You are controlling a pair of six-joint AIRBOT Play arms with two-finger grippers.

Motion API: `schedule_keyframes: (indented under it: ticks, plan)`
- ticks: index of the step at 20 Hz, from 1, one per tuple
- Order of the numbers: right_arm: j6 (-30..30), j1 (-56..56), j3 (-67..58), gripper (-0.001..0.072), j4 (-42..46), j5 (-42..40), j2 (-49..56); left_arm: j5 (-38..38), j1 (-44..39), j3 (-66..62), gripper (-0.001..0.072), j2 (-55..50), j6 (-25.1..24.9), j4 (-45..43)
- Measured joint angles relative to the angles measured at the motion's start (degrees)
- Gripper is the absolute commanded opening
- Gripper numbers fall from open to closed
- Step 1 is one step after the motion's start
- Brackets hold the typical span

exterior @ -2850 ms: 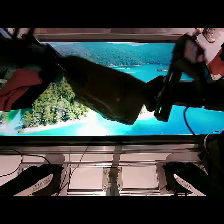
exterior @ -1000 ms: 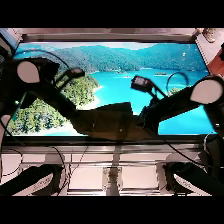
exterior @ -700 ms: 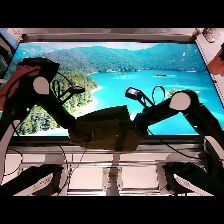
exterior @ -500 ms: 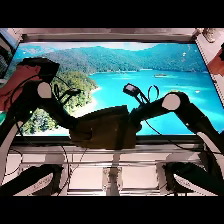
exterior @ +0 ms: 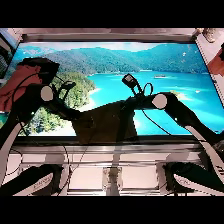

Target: Fold the clothes and pants, and hang the long-sleeved shirts on hangers.

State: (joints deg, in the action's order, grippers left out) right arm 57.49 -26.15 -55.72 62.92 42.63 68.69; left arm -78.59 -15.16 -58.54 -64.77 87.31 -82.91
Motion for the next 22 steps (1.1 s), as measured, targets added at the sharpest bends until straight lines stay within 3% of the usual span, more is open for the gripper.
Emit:
schedule_keyframes:
  ticks: [22]
  plan:
    - [-0.07, 0.0, 0.02, 0.0021, -0.24, -10.16, 6.82, 2.49, 3.02, 0.15, 0.0042, -4.63, 6.32, 1.86]
